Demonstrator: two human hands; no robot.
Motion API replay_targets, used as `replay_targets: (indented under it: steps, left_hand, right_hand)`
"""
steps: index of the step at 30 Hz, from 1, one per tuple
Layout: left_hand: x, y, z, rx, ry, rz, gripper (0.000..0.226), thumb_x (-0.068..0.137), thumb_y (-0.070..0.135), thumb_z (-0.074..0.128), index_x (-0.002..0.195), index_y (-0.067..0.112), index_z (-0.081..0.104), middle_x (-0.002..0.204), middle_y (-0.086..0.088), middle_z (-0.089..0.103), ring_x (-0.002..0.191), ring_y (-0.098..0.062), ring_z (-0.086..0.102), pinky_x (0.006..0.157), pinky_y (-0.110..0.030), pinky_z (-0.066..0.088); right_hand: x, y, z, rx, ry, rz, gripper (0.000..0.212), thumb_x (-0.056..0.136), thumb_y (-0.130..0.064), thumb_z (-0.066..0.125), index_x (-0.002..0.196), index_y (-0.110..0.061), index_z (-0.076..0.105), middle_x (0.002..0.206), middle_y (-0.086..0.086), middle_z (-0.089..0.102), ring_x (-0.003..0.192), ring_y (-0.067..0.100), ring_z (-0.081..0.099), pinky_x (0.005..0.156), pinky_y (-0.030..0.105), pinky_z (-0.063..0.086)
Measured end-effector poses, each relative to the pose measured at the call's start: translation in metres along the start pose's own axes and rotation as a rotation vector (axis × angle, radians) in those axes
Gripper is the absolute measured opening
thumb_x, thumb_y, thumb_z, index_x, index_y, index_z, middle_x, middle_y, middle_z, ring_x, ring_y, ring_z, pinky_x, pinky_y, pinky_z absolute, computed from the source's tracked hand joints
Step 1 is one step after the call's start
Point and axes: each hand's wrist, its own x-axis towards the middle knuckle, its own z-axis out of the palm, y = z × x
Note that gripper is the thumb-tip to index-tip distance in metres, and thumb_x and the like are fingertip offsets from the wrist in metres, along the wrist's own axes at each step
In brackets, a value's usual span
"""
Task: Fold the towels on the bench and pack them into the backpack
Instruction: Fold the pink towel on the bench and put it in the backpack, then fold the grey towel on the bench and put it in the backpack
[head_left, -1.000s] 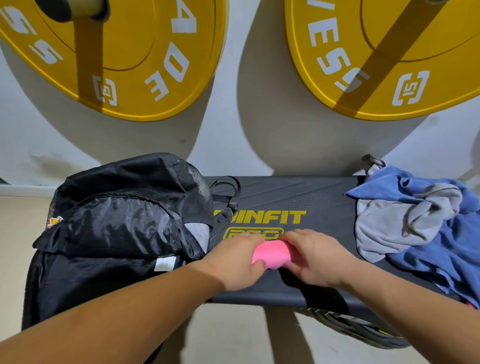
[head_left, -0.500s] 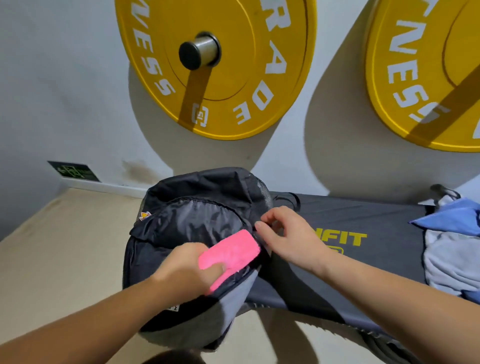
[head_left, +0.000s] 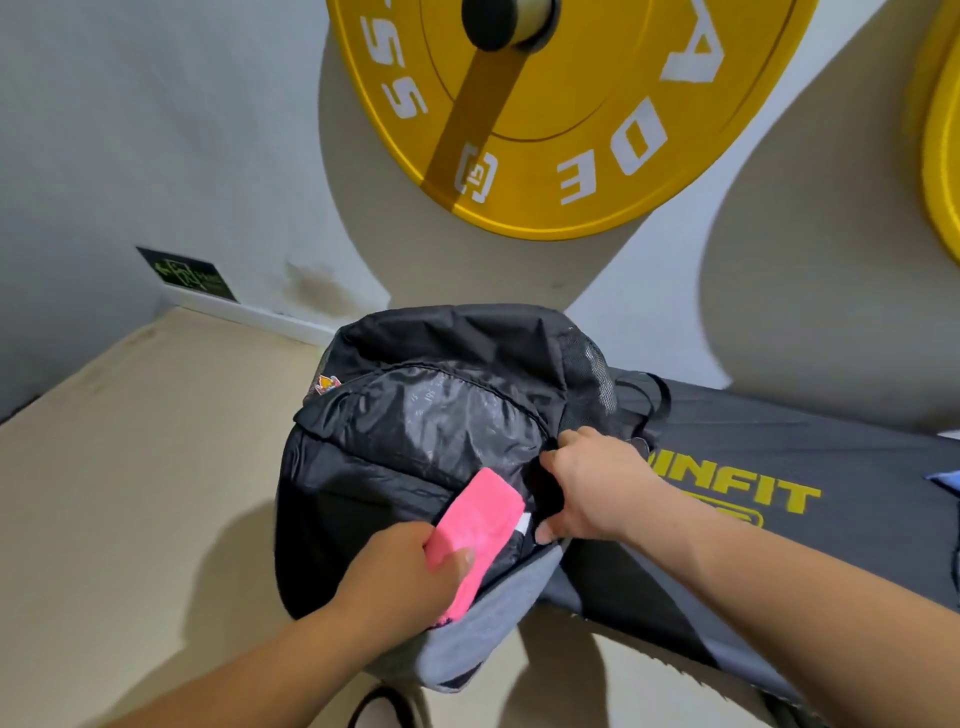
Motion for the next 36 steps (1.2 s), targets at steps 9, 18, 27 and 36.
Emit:
replay_targets:
  steps: [9,18,27,36]
  left_hand:
    - [-0.007,-0.005,-0.012,-0.049,-0.05,-0.01,0.041,0.084,0.048,0.065,0.061,0.016,0.052,0.05,0.007,0.056,0.045,-0.01,0.054,0.049,-0.027,0.048]
    - [0.05,0.066,-0.005,-0.111,0.02,0.023,0.039,0.078,0.046,0.064,0.057,0.013,0.063,0.053,0.001,0.066,0.06,-0.02,0.067,0.063,-0.027,0.056]
    - [0.061,0.074,0.051,-0.464,0.06,0.003,0.038,0.059,0.05,0.078,0.088,0.032,0.064,0.085,0.006,0.075,0.083,-0.019,0.072,0.081,-0.045,0.061]
    - [0.057,0.072,0.051,-0.489,0.099,0.039,0.021,0.075,0.03,0.081,0.089,0.022,0.069,0.086,-0.007,0.077,0.083,-0.027,0.073,0.084,-0.047,0.06]
  right_hand:
    - [0.006,0.023,-0.011,0.32,0.352,0.102,0.041,0.093,-0.058,0.051,0.085,-0.02,0.062,0.08,-0.003,0.066,0.084,0.021,0.064,0.068,0.035,0.053]
    - [0.006,0.011,-0.031,1.014,0.57,0.16,0.035,0.091,-0.047,0.068,0.076,-0.015,0.07,0.054,0.005,0.057,0.045,0.008,0.043,0.049,0.029,0.04]
    - [0.0,0.027,-0.014,1.03,0.558,0.166,0.023,0.091,-0.043,0.07,0.082,-0.023,0.075,0.065,0.0,0.068,0.062,0.021,0.06,0.061,0.04,0.053]
    - [0.005,0.038,-0.003,0.872,0.495,0.128,0.033,0.086,-0.061,0.063,0.097,-0.033,0.074,0.083,-0.011,0.073,0.081,0.008,0.067,0.074,0.04,0.057]
